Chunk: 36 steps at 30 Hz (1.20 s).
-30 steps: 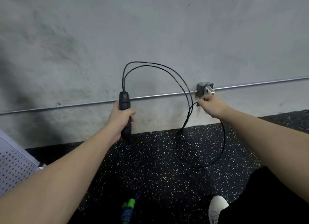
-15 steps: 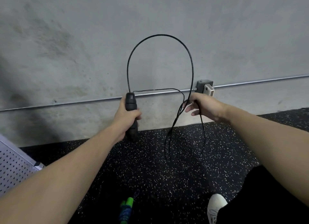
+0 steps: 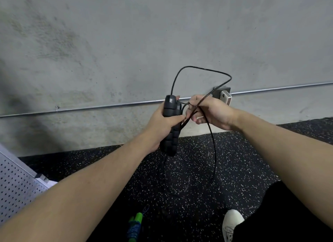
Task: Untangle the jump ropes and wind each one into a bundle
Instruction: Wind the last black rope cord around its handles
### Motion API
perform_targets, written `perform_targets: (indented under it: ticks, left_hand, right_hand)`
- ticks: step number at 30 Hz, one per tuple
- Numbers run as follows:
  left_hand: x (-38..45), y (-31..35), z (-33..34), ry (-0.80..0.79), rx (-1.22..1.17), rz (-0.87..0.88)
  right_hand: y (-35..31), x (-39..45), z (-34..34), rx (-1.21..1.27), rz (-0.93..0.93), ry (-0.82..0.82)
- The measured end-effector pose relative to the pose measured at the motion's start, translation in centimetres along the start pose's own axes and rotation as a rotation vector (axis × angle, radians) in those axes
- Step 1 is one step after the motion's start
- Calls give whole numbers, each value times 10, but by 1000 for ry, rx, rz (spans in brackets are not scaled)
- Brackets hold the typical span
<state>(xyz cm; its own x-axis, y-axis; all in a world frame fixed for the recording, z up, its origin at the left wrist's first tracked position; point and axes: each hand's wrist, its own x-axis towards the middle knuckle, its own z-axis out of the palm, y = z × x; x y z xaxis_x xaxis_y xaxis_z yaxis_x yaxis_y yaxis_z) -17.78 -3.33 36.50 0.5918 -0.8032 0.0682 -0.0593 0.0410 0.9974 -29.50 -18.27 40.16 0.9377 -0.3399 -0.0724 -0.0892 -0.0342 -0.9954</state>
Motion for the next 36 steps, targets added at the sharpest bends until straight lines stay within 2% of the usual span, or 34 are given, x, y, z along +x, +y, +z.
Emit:
perform_targets:
  ticks: [3,7,10,15,20,24,25,28,31,34,36]
  left_hand:
    - [1,-1,4,35,-13,-7]
    - [3,-3,-1,181,-113,-87]
    - [6,-2,-12,308,-193,-78]
    - [11,10,-37,455,-413,-126]
    - [15,15,-60,527,-499,-143]
    - [13,12,-73,559,-557,-142]
    - [12,11,-73,543,-553,-148]
    - [10,10,-67,473,-520,-175]
    - [9,9,-55,435,-479,-218]
    - [9,8,-44,384,-524,-260]
    - [11,9,-38,354,-566,-267]
  right_hand:
    - [3,-2,-2,19,19,-27]
    - [3,-8,-12,168,-13,-10]
    - [-1,-12,-21,280,-39,117]
    - [3,-10,-37,379,37,401]
    - [8,-4,-56,65,105,698]
    - [21,-15,-80,-378,177,905]
    - [25,-18,-84,-418,185,924]
    - [32,-17,-85,-379,191,906]
    - [35,-9,-72,-452,256,796]
    - [40,-1,-64,-786,359,713]
    - [32,2,-45,-935,165,683]
